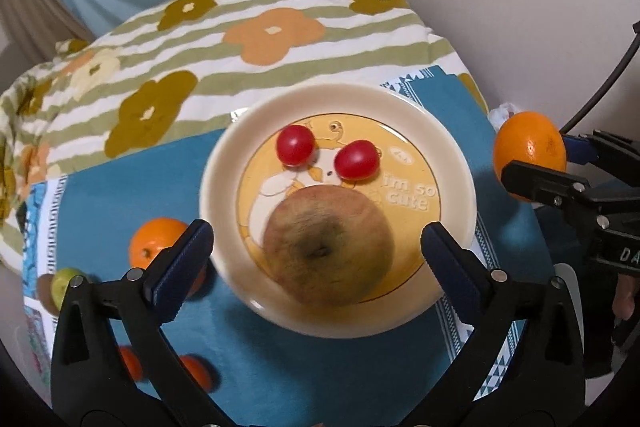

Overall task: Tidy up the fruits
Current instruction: 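Lower the apple into the bowl and open the left tool while the right tool lowers the orange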

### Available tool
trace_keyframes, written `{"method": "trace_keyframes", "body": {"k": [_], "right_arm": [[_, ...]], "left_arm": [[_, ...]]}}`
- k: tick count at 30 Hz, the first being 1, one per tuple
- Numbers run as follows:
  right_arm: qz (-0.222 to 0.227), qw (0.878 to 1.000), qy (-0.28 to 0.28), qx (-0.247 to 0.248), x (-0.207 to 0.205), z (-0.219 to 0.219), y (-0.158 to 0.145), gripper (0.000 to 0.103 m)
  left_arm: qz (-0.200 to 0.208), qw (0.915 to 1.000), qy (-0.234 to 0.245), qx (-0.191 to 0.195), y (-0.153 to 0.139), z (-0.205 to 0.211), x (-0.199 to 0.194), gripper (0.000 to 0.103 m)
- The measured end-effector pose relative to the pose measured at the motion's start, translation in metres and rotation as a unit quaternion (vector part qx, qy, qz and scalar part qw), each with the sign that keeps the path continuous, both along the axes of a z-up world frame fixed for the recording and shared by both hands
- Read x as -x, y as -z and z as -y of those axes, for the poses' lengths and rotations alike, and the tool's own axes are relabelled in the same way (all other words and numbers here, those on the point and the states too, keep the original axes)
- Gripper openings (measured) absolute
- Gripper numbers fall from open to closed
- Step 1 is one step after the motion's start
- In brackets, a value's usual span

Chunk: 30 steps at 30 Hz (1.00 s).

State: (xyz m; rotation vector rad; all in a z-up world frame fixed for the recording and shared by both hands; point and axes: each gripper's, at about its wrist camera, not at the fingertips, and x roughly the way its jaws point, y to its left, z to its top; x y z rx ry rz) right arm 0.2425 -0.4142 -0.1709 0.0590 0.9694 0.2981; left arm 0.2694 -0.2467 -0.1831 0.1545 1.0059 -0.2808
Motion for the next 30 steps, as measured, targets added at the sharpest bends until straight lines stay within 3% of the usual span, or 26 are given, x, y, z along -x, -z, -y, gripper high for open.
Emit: {"method": "trace_keyframes", "body": {"k": [13,19,30], "right_arm": [[0.026,0.996,-0.080,0.019,-0.012,-0.029,0.002,0.055],[0.037,0.989,-0.140,0.033,-0.016,-0.045,0.017,0.055],[0.040,0.981,-0.181,0.060,-0.014,-0.058,0.035,0.055]], "left_arm": [[0.006,0.9993,-0.034,0.011,-0.024,-0.040,0.023,0.103],[0.003,0.9989,-0.046,0.005,-0.024,-0.054,0.031,0.103],[-0.004,0.9970,-0.077,0.006,-0.022,-0.070,0.041,0.103]]}}
